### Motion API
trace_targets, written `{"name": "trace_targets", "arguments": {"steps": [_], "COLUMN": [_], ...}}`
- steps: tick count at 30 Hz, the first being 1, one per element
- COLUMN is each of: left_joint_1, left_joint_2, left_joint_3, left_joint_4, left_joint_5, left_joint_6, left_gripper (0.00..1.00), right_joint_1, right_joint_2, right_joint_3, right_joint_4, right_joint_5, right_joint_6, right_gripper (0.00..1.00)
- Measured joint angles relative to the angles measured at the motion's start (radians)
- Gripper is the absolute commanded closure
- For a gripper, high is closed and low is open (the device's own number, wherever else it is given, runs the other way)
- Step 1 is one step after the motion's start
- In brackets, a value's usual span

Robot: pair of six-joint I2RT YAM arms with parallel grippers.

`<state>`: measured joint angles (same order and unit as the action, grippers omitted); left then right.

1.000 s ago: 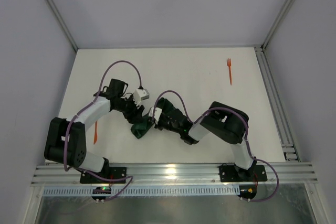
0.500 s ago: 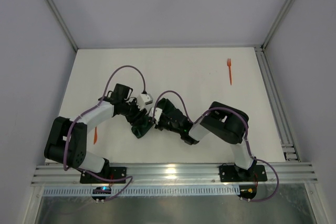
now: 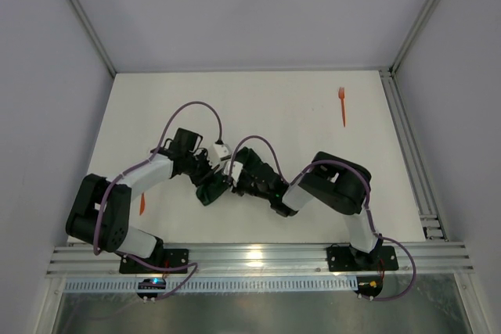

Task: Fold the napkin into a case and place the utensils inside
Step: Stuff the top corner of the smaller-rectangle-folded napkin at the center of the board.

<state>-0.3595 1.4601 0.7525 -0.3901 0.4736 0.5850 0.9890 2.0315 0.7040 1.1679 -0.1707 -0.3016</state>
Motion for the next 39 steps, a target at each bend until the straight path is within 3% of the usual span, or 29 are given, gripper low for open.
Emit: {"name": "trace_targets", "arguments": {"steps": [5, 7, 13, 21, 27, 33, 34, 39], "left_joint_1": [0.002, 0.002, 0.002, 0.002, 0.006, 0.006, 0.006, 0.006], "left_joint_2": [-0.016, -0.036, -0.064, -0.064, -0.065, -0.065, -0.065, -0.065], "left_joint_3": [-0.024, -0.032, -0.043, -0.060, -0.061, -0.061, -0.061, -0.061], "left_joint_4": [0.013, 0.015, 0.028, 0.042, 0.043, 0.043, 0.042, 0.039], "left_joint_5": [-0.041, -0.048, -0.047, -0.037, -0.024, -0.013, -0.009, -0.005], "left_joint_6": [0.003, 0.004, 0.021, 0.024, 0.016, 0.017, 0.018, 0.022], "left_gripper": [1.00, 1.00, 1.00, 1.00, 1.00, 1.00, 1.00, 1.00], "right_joint_1": [-0.010, -0.020, -0.031, -0.012, 0.024, 0.033, 0.036, 0.054], "right_joint_2": [-0.042, -0.094, -0.196, -0.093, -0.055, -0.022, -0.020, -0.007], "right_joint_3": [-0.043, -0.074, -0.085, 0.011, 0.033, 0.033, 0.033, 0.051], "right_joint_4": [0.011, -0.010, -0.047, -0.046, -0.041, -0.051, -0.057, -0.096], "right_joint_5": [-0.072, -0.116, -0.168, -0.099, -0.023, 0.010, 0.020, 0.087], "right_joint_6": [-0.002, -0.007, -0.004, 0.046, 0.047, 0.018, 0.011, -0.027], "right_gripper": [0.49, 0.43, 0.38, 0.38, 0.40, 0.53, 0.62, 0.83]}}
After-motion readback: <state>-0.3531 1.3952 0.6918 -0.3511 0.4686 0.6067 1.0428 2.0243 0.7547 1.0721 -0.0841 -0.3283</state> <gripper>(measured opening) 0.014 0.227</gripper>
